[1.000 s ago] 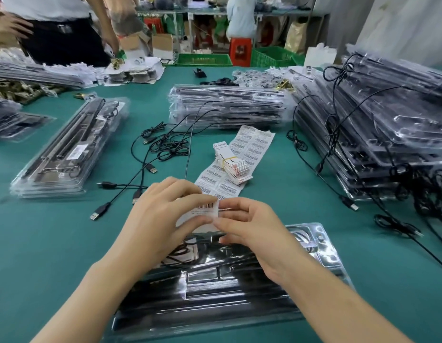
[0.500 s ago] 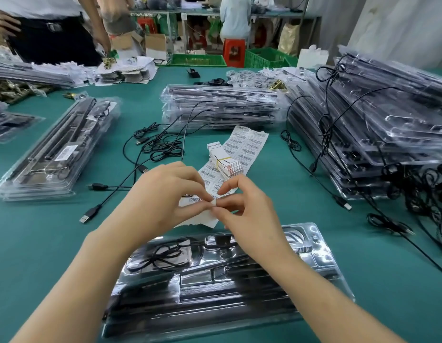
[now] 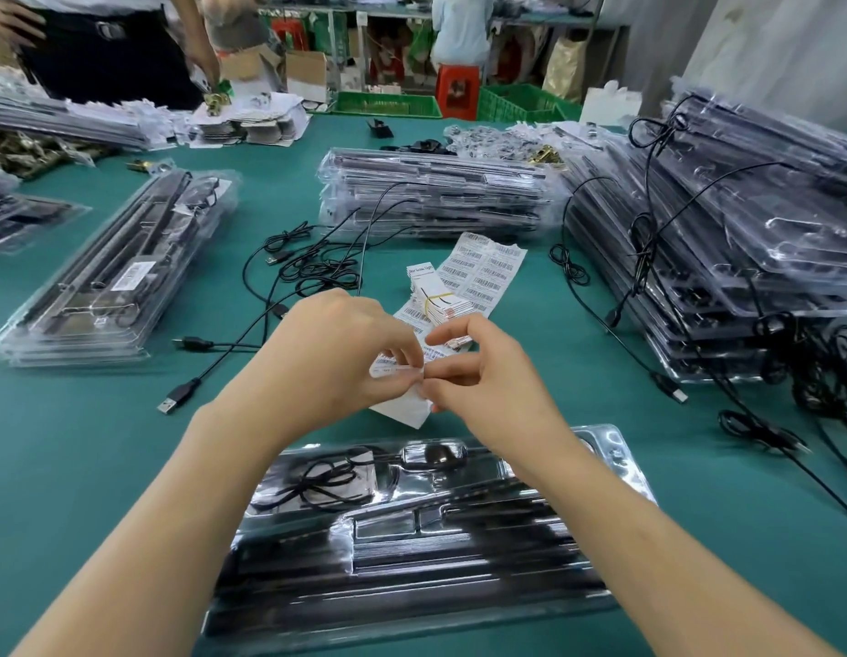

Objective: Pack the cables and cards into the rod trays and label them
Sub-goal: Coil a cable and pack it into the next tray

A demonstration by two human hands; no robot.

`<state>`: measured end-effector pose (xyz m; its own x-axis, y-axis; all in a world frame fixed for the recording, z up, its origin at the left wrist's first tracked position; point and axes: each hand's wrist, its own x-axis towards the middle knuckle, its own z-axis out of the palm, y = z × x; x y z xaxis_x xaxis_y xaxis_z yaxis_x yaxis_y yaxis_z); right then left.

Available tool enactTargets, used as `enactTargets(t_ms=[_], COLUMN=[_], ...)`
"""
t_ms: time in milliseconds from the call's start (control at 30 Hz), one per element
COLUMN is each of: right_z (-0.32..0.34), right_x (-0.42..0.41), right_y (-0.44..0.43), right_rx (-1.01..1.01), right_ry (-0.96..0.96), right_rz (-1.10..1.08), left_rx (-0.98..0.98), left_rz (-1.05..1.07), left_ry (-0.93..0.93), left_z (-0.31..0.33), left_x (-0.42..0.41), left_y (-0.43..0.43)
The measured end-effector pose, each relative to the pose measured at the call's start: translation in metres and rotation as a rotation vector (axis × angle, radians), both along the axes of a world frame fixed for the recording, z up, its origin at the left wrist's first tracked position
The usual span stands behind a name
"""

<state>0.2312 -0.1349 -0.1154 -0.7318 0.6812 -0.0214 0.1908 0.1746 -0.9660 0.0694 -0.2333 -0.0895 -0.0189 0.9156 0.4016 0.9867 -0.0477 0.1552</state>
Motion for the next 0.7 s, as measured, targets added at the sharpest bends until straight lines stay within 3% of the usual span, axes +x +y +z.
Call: enactTargets(t_ms=[67,133,367,500,567,600,700], right_z=[0.001,0.001,-0.001,0.009,0.020,0.027,0.047], right_x=[-0.001,-0.002,-0.001,0.005,0.011,0.014,0.017], right_y=[0.000,0.000,0.008,0.021,0.025,0.026,0.020], right_rx=[0.008,0.026,0.083,0.247,0.449,0.448,-0.048], right_ry=[0.001,0.000,-0.113,-0.245,-0.195,-0.119,0.021], right_rz=[-0.006,-0.017,-0.043,-0.051,-0.167,-0.173,0.096], left_rx=[0.007,0.028,0.293,0.357,0.365,0.357,0.297], left_rz=[0.017,0.050,0.197,0.018,-0.102,-0.155,-0.260], left_ry=[-0.031,-0.174,-1.086,-1.196,-1.246,-1.252,-1.264], left_z=[-0.002,-0.004,-0.010,-0.009,-0.007,-0.006,-0.006], left_x=[-0.001,-0.002,-0.022,-0.024,-0.018,-0.015,-0.005], left_y=[-0.001,-0.002,0.002,0.000,0.000,0.000,0.003])
